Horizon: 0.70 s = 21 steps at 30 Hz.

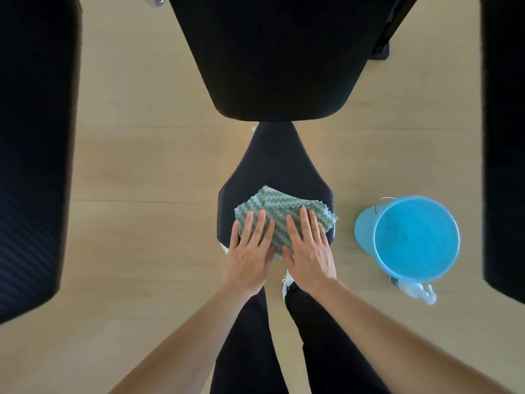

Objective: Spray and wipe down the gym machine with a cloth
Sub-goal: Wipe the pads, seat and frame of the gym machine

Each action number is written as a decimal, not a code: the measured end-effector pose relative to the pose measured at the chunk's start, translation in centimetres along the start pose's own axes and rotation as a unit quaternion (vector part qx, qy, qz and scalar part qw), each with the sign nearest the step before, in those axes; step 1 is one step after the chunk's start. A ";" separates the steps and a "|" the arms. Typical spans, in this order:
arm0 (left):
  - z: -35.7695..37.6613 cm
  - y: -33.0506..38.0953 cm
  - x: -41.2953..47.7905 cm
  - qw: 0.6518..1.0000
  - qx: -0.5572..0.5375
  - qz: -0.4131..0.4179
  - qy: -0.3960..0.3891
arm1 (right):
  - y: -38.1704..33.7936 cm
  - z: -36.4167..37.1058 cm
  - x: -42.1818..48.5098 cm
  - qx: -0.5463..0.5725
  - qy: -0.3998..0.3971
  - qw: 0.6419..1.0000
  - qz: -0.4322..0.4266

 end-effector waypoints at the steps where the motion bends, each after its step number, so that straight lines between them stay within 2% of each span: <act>1: -0.1 0.1 0.0 1.000 -0.007 0.005 0.006 | -0.1 -0.2 0.1 -0.001 0.001 1.000 -0.003; 12: -2.1 -3.2 8.7 1.000 -0.007 -0.013 -0.003 | 2.0 -3.2 9.2 -0.048 -0.024 0.998 -0.033; 18: -1.4 -2.7 3.5 0.999 -0.036 -0.039 0.001 | 0.1 -1.3 4.5 -0.061 -0.021 0.997 -0.039; 21: -0.7 -3.2 -0.3 0.996 -0.044 -0.082 -0.008 | -2.2 -0.3 2.2 -0.060 -0.046 0.996 -0.045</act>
Point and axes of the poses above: each hand's wrist, its own x-axis towards the middle knuckle, its own z-axis out of the palm, y = z × x, the point moved 1 cm from there along x, towards the middle knuckle, and after that the axes turned 9 degrees about -z, right-handed, at the moved point
